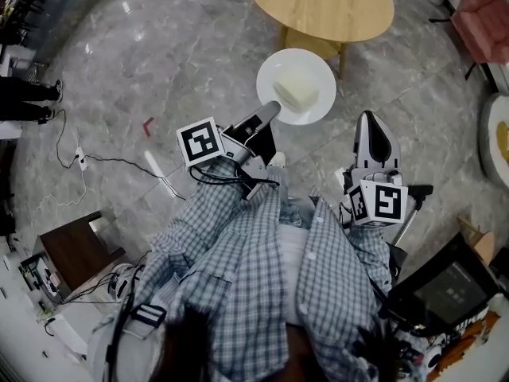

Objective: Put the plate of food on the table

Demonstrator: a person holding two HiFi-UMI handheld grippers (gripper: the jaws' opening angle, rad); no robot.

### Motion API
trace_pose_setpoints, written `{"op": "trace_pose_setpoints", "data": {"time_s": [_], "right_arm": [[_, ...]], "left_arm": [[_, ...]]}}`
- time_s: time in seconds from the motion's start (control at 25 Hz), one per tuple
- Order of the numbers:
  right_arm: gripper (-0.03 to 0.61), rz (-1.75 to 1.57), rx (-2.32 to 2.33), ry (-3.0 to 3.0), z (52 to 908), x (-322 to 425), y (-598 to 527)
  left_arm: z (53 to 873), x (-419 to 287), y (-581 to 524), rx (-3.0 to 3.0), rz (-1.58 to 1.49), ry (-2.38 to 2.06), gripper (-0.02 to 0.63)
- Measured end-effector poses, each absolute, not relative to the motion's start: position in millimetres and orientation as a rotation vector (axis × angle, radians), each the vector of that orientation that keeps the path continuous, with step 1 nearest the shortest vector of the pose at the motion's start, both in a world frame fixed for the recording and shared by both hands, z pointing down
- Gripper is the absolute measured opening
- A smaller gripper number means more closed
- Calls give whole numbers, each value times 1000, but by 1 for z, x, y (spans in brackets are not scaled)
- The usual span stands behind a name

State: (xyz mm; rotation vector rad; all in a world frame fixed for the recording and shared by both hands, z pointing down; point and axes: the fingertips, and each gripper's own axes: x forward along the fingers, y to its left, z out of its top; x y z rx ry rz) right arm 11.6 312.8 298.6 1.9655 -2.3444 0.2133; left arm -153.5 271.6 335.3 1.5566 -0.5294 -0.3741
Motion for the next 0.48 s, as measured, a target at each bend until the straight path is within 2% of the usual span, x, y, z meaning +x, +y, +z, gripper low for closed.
{"op": "trace_pose_setpoints", "data": {"time_s": [0.48], "right_arm": [[8, 218, 2032, -2310, 298, 14, 244]], "left_arm": [[345, -165, 203, 1546, -355, -536, 20]]}}
